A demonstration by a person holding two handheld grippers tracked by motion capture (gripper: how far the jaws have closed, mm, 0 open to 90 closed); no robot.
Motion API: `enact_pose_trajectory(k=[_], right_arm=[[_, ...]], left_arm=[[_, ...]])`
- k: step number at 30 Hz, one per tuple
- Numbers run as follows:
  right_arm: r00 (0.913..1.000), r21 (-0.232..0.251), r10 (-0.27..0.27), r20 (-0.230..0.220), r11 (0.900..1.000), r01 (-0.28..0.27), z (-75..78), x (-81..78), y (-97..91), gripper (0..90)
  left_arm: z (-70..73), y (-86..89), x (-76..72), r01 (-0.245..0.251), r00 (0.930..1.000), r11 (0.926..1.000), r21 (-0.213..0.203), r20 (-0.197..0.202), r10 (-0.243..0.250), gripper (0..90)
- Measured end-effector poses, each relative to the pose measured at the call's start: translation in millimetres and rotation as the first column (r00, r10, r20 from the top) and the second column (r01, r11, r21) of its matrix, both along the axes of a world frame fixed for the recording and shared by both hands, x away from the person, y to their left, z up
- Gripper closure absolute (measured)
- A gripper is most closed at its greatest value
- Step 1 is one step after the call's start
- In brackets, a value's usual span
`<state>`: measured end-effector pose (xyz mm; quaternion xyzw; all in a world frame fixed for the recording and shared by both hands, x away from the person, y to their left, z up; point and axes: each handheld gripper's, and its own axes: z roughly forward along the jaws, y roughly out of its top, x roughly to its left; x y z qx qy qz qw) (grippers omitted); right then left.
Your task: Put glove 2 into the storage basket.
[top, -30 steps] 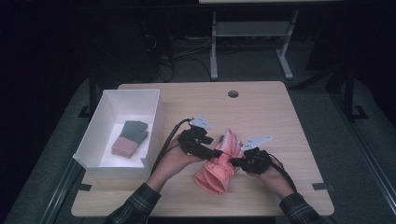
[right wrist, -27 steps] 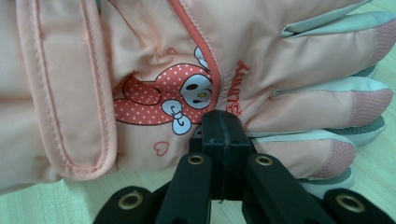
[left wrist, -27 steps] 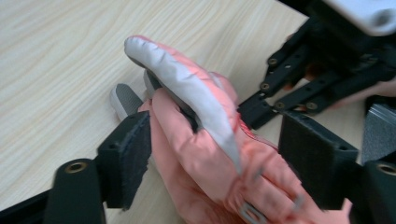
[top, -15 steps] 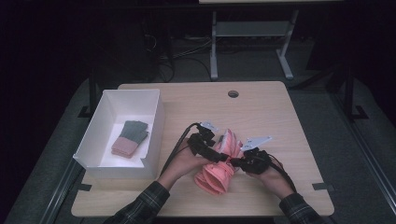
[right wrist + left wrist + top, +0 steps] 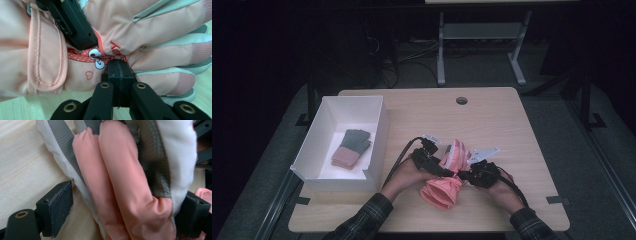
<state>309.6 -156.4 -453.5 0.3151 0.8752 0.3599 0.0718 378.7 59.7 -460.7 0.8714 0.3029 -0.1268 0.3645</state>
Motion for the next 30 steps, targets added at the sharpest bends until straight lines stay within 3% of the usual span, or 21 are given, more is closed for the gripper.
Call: enact_pose_trajectory(k=[6, 14, 16, 17, 19, 20, 25, 26, 29, 30], right_arm=[[1.0, 0.002, 0.0, 0.002, 1.0, 0.0, -0.8, -0.1, 0.3, 90.0], [1.0, 0.0, 0.002, 0.009, 1.0, -0.002, -1.9, 0.1, 0.6, 90.0], [1.0, 0.0, 0.003, 0.006, 1.0, -0.003, -1.9, 0.4, 0.4, 90.0], [1.0, 0.005, -0.001, 0.004, 1.0, 0.001, -2.0, 0.4, 0.0, 90.0], [1.0, 0.001, -0.002, 0.007, 1.0, 0.002, -1.7, 0.2, 0.0, 90.0], [0.9999, 0.001, -0.001, 0.013, 1.0, 0.001, -1.1, -0.3, -0.8, 90.0], [0.9999, 0.011, 0.006, 0.008, 0.9999, -0.006, 4.1, -1.9, -6.8, 90.0], [1.0, 0.046, -0.005, 0.002, 0.9989, 0.005, 8.6, -3.7, -12.7, 85.3], [0.9999, 0.061, -0.017, 0.001, 0.998, 0.017, 13.8, -6.5, -18.4, 81.8], [0.9994, 0.089, -0.03, 0.015, 0.9956, 0.028, 19.4, -10.1, -27.8, 73.9]], left_arm=[[-0.7, -2.2, -0.8, 0.02, 0.9997, 0.9998, -0.005, -0.01, -0.02, 14.0], [-2.9, -1.6, 1.3, 0.058, 0.9944, 0.9974, -0.043, -0.086, -0.062, 32.8], [-3.4, -1.0, 1.4, 0.058, 0.9942, 0.997, -0.052, -0.088, -0.062, 34.8], [-3.0, 0.0, 2.3, 0.065, 0.9932, 0.9966, -0.052, -0.094, -0.069, 42.0], [-2.7, 0.4, 2.6, 0.068, 0.9928, 0.9962, -0.056, -0.096, -0.073, 44.8], [-2.7, 1.1, 2.5, 0.065, 0.9935, 0.9957, -0.067, -0.089, -0.071, 51.2], [-2.5, 2.2, 3.2, 0.073, 0.9923, 0.9937, -0.084, -0.094, -0.081, 57.2], [-1.7, 1.8, 2.7, 0.069, 0.9924, 0.9937, -0.088, -0.096, -0.077, 58.0], [0.3, 1.9, 2.2, 0.068, 0.9918, 0.9925, -0.102, -0.101, -0.079, 58.2], [1.9, 2.9, 3.4, 0.065, 0.9902, 0.9917, -0.111, -0.116, -0.078, 58.7]])
